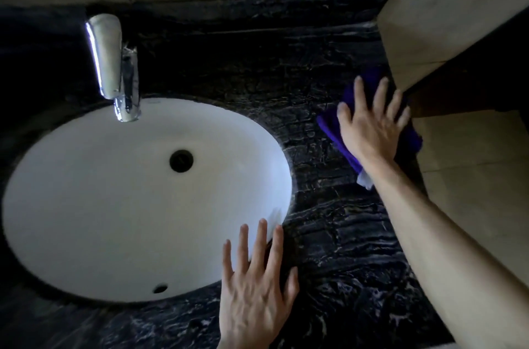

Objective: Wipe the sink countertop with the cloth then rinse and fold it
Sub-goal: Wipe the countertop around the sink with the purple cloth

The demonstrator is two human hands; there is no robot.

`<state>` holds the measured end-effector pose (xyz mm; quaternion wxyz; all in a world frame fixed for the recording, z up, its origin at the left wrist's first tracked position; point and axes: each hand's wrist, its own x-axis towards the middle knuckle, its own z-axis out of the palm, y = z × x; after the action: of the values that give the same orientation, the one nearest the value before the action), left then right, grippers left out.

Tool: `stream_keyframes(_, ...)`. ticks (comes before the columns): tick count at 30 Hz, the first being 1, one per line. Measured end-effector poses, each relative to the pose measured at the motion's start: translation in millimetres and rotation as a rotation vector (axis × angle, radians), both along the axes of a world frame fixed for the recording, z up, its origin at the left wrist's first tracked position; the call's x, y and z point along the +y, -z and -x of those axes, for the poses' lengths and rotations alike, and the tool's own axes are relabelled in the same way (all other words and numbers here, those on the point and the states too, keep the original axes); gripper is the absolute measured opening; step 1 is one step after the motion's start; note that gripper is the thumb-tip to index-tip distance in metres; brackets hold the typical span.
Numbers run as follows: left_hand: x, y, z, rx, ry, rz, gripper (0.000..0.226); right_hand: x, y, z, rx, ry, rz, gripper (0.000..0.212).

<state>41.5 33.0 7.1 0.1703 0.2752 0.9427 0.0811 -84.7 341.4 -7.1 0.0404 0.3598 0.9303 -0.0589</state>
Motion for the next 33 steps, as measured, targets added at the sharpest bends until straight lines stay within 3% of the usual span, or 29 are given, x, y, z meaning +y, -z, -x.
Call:
stream_keyframes(4, 1, -1, -1, 0.041, -0.012, -0.022, 0.073, -34, -2, 26, 0.002, -0.230, -0.032, 0.069)
stream_keyframes(10, 1, 3, -1, 0.115, -0.032, -0.041, 0.071, -101, -12, -77, -0.026, -0.554, -0.031, 0.071)
stream_keyframes(17, 3, 9, -3, 0.165, -0.038, -0.048, 0.076, -76, -4, 44, 0.025, -0.589, -0.015, 0.066)
stream_keyframes(23, 2, 11, -2, 0.176, -0.005, -0.017, 0.075, -121, 1, 149, 0.062, -0.649, 0.021, 0.064)
stream_keyframes(28, 1, 18, -2, 0.167, 0.007, 0.027, 0.064, -111, 2, 159, 0.112, -0.771, 0.035, 0.059)
stream_keyframes(33, 0, 11, -3, 0.161, -0.027, 0.030, 0.064, -39, 0, 152, 0.121, -0.672, 0.043, 0.058)
